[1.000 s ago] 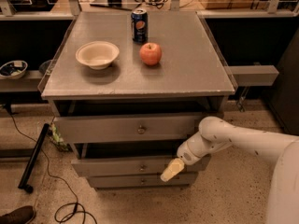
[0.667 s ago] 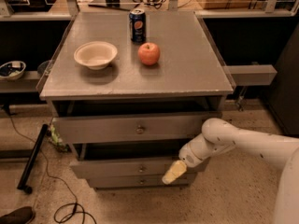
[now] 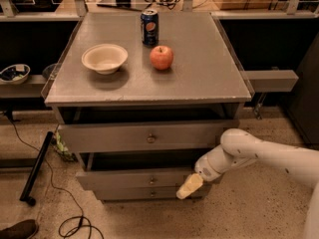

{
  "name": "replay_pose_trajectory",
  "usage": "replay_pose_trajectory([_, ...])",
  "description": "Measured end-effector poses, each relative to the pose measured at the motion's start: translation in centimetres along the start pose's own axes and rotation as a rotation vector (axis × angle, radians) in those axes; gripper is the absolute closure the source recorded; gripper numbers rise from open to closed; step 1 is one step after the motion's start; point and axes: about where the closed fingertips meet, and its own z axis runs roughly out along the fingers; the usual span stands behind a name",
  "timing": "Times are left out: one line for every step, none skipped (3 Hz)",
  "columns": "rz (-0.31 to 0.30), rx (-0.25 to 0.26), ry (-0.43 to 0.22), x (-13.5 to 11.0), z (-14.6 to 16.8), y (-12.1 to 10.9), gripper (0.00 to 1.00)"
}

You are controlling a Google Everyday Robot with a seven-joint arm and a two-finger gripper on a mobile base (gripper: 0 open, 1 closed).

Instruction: Open middle drawer

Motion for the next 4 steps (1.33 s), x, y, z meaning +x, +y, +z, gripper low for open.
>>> replay_pose_trajectory([0.02,0.008,-0.053,4.5,-3.8,3.1,0.0])
replay_pose_trajectory([0.007,0.006,-0.054,3.2,-3.1,2.7,0.0])
replay_pose_trajectory([-0.018,0.009,-0.075,0.9,-2.4,1.7,0.0])
replay_pose_trajectory([-0.064,0.02,-0.093,-2.1,-1.5,0.6,0.0])
